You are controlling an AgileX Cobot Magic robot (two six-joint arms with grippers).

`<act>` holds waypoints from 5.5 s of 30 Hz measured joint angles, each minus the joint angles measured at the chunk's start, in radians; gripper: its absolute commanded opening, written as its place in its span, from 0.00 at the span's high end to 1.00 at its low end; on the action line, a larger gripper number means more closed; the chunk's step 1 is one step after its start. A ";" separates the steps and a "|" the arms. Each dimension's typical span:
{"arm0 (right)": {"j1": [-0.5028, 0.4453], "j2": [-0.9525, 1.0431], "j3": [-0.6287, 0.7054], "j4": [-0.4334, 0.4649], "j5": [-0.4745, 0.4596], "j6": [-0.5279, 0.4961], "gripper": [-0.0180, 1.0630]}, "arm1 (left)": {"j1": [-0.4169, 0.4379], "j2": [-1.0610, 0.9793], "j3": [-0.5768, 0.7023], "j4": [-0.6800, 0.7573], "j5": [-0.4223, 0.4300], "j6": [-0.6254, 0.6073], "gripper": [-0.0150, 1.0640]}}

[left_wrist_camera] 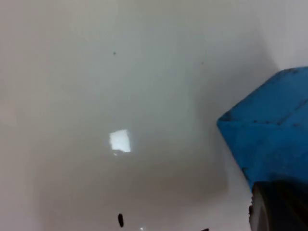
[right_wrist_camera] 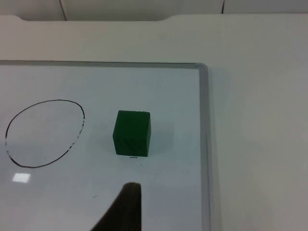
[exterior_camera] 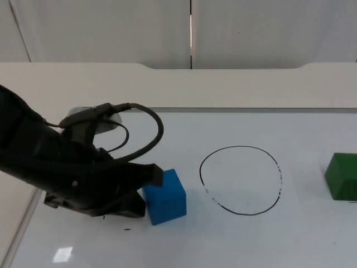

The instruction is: Push the two cubes into the marked area.

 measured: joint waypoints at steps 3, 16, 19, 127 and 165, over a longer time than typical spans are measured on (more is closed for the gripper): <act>0.000 0.000 0.000 0.000 0.000 0.000 0.01 | 0.000 0.022 0.000 -0.035 0.014 0.017 0.99; 0.000 0.000 0.000 0.000 0.000 0.000 0.01 | -0.009 0.052 -0.042 -0.105 0.057 0.092 0.99; 0.000 0.000 0.000 0.002 0.000 0.000 0.01 | -0.009 0.054 -0.056 -0.105 0.053 0.098 0.99; 0.000 0.000 0.000 0.004 0.000 0.000 0.01 | -0.172 0.090 -0.252 -0.004 -0.229 0.165 0.99; 0.000 0.000 0.000 0.000 0.000 0.000 0.01 | 0.384 -0.475 -0.116 0.287 0.227 -0.036 0.99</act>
